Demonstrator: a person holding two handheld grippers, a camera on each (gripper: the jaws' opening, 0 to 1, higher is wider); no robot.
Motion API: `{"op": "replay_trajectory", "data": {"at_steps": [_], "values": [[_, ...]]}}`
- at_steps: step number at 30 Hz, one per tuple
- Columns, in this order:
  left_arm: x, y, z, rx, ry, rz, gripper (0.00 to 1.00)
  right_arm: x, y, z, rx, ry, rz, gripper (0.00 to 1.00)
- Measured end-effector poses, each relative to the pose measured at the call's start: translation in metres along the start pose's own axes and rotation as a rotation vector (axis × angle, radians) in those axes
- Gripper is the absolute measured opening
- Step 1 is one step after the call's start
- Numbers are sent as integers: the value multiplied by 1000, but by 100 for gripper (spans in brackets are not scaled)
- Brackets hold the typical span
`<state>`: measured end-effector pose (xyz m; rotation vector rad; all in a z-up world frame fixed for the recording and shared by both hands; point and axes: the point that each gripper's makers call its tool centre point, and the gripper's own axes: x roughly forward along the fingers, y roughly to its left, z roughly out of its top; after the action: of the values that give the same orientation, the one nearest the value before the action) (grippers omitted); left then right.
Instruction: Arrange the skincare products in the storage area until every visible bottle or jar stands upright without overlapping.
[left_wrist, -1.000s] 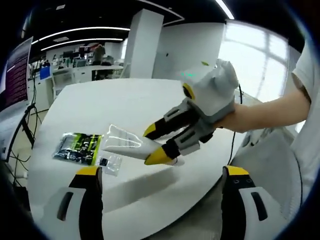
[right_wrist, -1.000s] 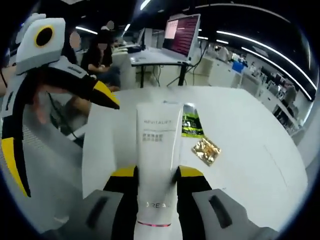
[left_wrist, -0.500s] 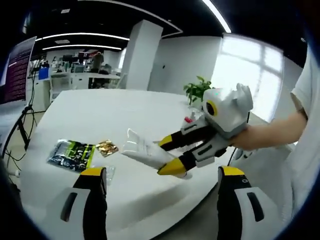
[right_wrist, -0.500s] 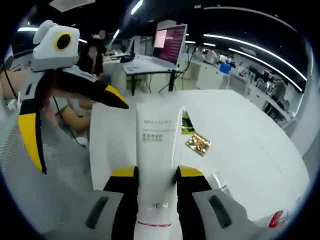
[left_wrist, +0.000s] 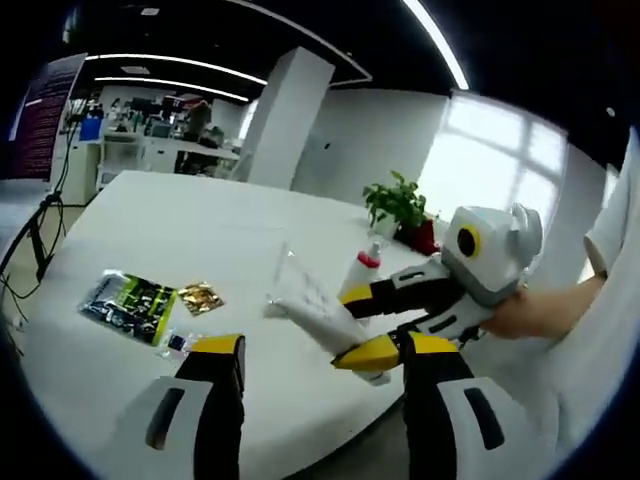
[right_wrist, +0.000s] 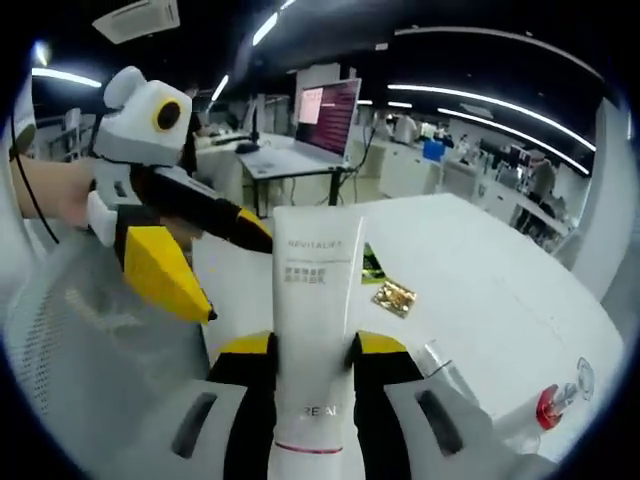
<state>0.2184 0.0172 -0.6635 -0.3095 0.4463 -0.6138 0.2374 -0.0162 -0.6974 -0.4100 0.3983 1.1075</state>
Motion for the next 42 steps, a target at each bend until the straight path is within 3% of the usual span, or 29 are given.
{"op": "replay_trajectory", "data": {"at_steps": [3,8,18,25,28,29,30,35,38,39,40,41,42], "values": [[3,-5,1,-41,-12,-20,46,-11,5,7,4,-22,-9,28],[11,-22,13,-101,-70,-61,36,-17,7,5,-1,-30,-23,28],[30,-28,19,-101,-123,-29,16,-35,0,2,7,-29,-92,28],[35,-37,29,-68,-176,-30,12,-43,-3,4,25,-49,-112,29],[34,-48,34,-85,-168,-93,8,-48,-2,7,46,-73,-111,29],[34,-53,36,-64,-165,-107,7,-50,-2,8,54,-79,-113,29],[34,-54,37,29,-148,-93,7,-51,-2,10,52,-82,-115,29],[31,-61,48,-17,-94,-168,6,-62,0,21,103,-148,-93,31],[25,-75,56,38,-62,-260,5,-70,4,29,135,-197,-27,30],[24,-80,58,69,-54,-290,5,-74,10,31,143,-205,35,30],[22,-86,60,116,-34,-326,5,-76,10,31,137,-207,57,28],[21,-88,61,174,-21,-321,5,-78,11,30,114,-210,86,27],[18,-94,62,178,-1,-361,5,-80,12,30,101,-213,98,24]]}}
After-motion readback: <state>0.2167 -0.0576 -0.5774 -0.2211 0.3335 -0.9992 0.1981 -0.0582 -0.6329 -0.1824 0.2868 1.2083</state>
